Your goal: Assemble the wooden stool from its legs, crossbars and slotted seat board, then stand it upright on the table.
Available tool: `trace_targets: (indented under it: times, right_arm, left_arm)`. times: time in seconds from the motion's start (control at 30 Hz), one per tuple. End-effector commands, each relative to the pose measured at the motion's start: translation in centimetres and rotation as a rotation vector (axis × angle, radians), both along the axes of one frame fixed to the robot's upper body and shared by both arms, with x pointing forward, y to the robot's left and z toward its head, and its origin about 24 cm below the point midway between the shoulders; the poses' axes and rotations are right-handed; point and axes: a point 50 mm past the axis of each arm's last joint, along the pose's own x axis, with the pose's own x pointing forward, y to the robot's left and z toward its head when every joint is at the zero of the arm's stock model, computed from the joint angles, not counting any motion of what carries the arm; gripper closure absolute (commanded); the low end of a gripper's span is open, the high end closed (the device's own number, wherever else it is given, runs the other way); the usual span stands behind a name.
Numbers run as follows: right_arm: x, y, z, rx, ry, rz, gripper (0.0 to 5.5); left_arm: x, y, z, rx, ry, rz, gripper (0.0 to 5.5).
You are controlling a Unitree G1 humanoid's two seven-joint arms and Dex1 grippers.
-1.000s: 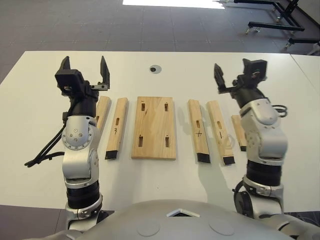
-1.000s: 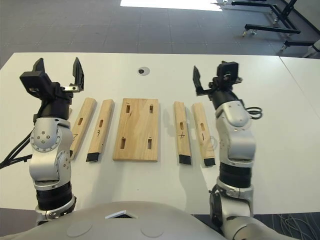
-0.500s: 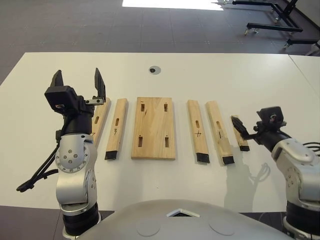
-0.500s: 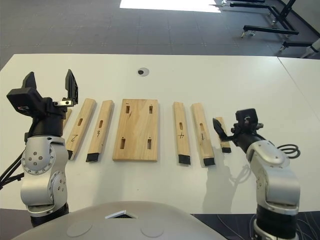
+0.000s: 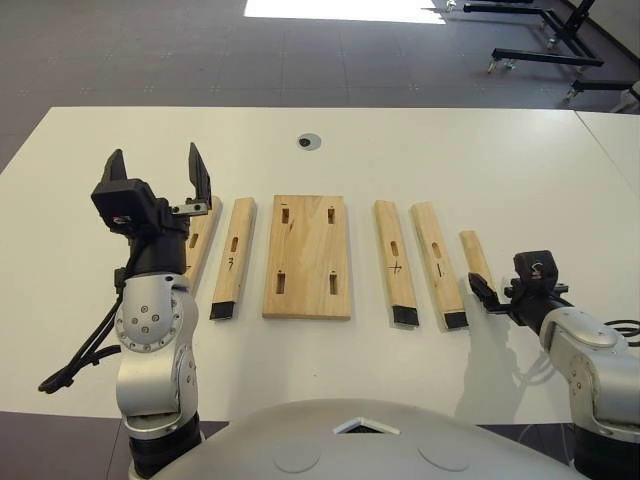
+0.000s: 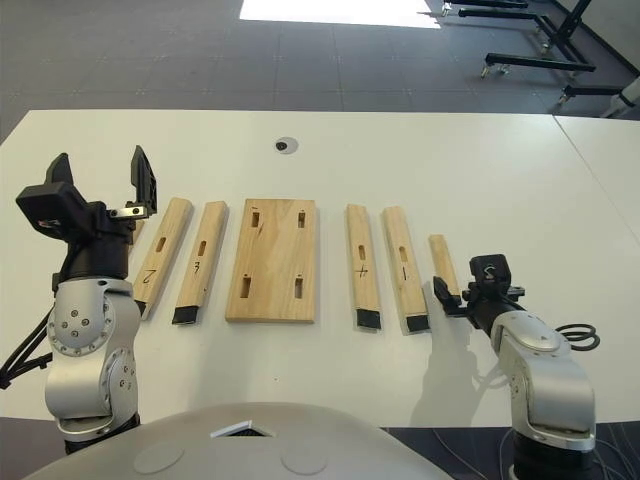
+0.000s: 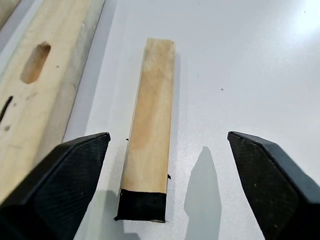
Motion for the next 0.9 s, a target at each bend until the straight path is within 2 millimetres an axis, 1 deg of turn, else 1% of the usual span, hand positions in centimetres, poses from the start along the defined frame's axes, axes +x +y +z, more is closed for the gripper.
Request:
trace_targets:
  times: [0.03, 0.23, 0.27, 0.33, 0.37, 0.43, 0.6, 0.67, 0.7, 0.77, 0.8, 0.83, 0.9]
  right_arm:
    - [-0.4, 0.1, -0.9, 0.082, 0.115, -0.044, 1.86]
    - [-0.1, 0.0, -0.9, 0.095, 0.161, -0.070, 3.04]
    - [-0.2, 0.0, -1.0, 0.098, 0.165, -0.080, 3.15]
    - [-0.2, -0.2, -1.3, 0.117, 0.185, -0.135, 3.64]
    - [-0.3, -0.3, -1.5, 0.135, 0.200, -0.179, 3.71]
    - [-0.1, 0.1, -1.6, 0.158, 0.204, -0.195, 4.16]
    - [1.2, 1.1, -1.0, 0.138, 0.134, -0.123, 4.21]
    - [3.2, 1.6, 0.0, 0.077, 0.030, -0.037, 4.21]
    - [4.2, 1.7, 0.2, 0.056, 0.003, -0.023, 4.21]
    - [7.2, 1.3, 1.2, 0.027, -0.092, -0.063, 4.21]
    - [8.6, 1.1, 2.0, 0.018, -0.152, -0.081, 4.21]
    - [10.2, 0.9, 3.5, -0.001, -0.250, -0.081, 4.21]
    - [12.4, 0.9, 6.2, -0.022, -0.413, -0.062, 4.21]
  left_arm:
    - [-0.2, 0.1, 0.2, 0.008, 0.002, 0.009, 0.85]
    - [-0.1, 0.1, 0.2, 0.008, 0.003, 0.013, 0.85]
    - [0.0, 0.1, 0.2, 0.008, 0.003, 0.013, 0.85]
    - [0.1, 0.1, 0.1, 0.007, 0.006, 0.013, 0.85]
    - [0.1, 0.1, 0.0, 0.003, 0.014, 0.009, 0.85]
    - [0.3, 0.1, -0.2, -0.006, 0.025, 0.001, 0.85]
    - [0.7, 0.4, -0.2, -0.010, 0.032, -0.004, 0.85]
    - [1.0, 0.6, -0.1, -0.022, 0.024, -0.008, 0.85]
    - [1.2, 0.8, -0.1, -0.032, 0.019, -0.004, 0.85]
    - [1.9, 1.1, -0.2, -0.062, 0.023, -0.019, 0.85]
    - [2.3, 1.3, -0.2, -0.081, 0.024, -0.033, 0.85]
    - [2.8, 1.6, -0.2, -0.109, 0.023, -0.047, 0.85]
    - [3.6, 2.4, 0.1, -0.160, 0.020, -0.074, 0.85]
